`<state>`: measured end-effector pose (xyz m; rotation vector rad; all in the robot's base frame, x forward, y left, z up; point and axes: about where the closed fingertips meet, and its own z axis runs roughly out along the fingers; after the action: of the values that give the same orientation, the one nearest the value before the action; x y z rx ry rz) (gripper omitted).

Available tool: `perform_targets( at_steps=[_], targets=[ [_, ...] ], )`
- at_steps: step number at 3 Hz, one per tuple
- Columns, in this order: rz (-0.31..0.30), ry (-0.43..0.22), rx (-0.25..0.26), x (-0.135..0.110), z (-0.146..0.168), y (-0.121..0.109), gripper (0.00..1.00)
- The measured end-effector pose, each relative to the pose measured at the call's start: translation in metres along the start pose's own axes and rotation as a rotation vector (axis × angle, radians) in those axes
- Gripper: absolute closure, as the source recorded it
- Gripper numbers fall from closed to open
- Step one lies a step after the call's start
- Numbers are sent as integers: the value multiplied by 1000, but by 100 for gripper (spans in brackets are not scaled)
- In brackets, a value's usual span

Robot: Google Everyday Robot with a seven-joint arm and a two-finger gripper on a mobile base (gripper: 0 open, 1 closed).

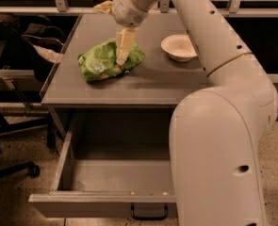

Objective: Place green rice chip bag into top drawer

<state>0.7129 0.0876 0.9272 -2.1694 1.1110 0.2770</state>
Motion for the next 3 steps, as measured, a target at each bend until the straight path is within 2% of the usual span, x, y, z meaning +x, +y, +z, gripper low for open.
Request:
perform_targets(
  at_steps=[2, 3],
  targets=[
    [-9, -2, 5, -2, 0, -2, 0],
    [1, -42, -26, 4, 22, -1, 0]
  ],
)
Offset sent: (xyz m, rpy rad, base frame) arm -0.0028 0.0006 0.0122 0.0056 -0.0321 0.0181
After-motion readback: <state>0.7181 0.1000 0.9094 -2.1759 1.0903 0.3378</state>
